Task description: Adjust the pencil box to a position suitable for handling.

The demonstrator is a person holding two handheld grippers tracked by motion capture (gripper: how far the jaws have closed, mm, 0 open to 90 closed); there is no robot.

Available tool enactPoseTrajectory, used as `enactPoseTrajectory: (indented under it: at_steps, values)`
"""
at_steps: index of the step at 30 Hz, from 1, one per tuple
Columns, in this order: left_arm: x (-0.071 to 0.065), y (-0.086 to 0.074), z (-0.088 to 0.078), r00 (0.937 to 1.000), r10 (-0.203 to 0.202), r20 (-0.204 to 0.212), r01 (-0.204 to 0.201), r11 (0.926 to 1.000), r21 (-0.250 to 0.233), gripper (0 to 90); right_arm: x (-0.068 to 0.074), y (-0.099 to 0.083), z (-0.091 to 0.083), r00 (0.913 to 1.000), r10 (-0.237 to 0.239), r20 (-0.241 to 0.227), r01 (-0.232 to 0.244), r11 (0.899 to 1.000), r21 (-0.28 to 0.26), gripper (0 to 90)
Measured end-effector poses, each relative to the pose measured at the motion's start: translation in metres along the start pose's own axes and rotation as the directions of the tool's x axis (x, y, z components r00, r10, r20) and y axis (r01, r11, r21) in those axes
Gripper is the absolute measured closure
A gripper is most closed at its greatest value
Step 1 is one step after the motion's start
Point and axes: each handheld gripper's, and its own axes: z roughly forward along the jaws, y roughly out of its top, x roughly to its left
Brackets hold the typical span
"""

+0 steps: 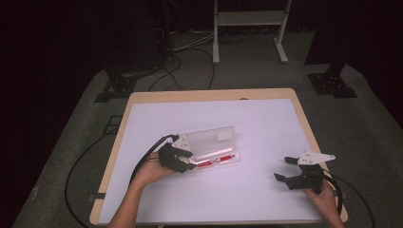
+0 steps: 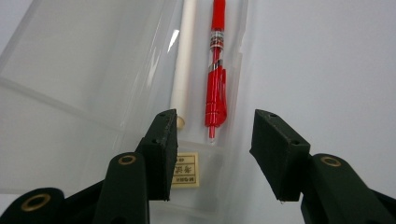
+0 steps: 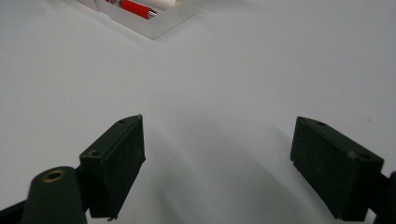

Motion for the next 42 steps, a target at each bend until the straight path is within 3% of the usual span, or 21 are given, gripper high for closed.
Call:
enactPoseTrajectory:
  at_steps: [14,42]
  values:
    - [-0.003,-0.006,-0.003,0.9999,-0.014,0.003,0.014,0.9997,-0.02,49.2,0.0,0.0,0.0,1.0,0.003,0.0,-0.003,1.0,0.003,16.8]
    - [-0.017,-0.024,-0.028,0.9995,-0.027,-0.016,0.026,0.9949,-0.098,43.4,0.0,0.0,0.001,1.0,0.009,0.002,-0.009,1.0,0.004,16.8]
